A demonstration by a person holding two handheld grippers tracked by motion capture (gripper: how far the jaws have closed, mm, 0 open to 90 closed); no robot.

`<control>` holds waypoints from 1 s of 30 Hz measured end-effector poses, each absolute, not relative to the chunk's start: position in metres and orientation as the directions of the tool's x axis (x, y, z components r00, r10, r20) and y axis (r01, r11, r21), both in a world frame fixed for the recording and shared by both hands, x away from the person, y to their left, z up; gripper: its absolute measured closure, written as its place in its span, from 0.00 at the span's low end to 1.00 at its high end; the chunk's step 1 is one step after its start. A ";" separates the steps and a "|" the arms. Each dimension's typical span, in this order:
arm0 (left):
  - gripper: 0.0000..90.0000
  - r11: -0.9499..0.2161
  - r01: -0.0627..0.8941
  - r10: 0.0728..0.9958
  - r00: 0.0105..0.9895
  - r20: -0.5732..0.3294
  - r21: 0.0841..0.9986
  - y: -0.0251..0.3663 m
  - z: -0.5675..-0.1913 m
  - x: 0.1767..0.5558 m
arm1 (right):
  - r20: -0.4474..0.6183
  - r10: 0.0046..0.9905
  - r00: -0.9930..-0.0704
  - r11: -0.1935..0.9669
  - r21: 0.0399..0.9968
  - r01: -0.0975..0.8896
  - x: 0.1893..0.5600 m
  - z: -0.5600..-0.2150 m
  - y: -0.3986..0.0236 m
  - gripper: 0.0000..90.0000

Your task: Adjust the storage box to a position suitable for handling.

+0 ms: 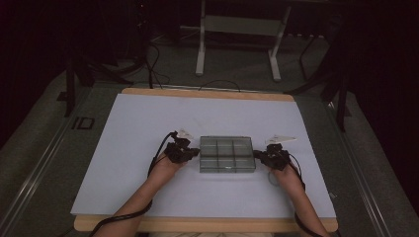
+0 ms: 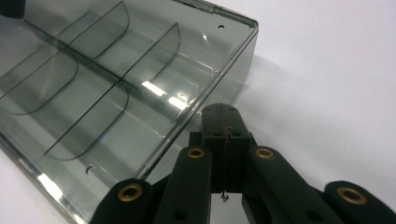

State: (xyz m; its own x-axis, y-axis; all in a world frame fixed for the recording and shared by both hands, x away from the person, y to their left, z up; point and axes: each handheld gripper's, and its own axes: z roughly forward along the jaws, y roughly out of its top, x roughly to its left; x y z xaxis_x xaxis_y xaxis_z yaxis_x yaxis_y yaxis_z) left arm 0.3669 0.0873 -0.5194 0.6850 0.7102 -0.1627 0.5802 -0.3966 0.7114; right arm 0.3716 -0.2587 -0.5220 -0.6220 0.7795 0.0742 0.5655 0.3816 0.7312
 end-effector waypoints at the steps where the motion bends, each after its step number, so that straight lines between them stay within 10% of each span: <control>1: 1.00 -0.402 0.575 0.708 0.689 -0.157 0.713 0.087 -0.519 0.364 | 0.071 0.779 -0.623 0.384 0.731 0.564 0.369 -0.522 -0.259 1.00; 30: 1.00 -0.423 0.542 0.651 0.739 -0.172 0.726 0.096 -0.525 0.308 | 0.088 0.740 -0.667 0.398 0.742 0.540 0.299 -0.524 -0.264 1.00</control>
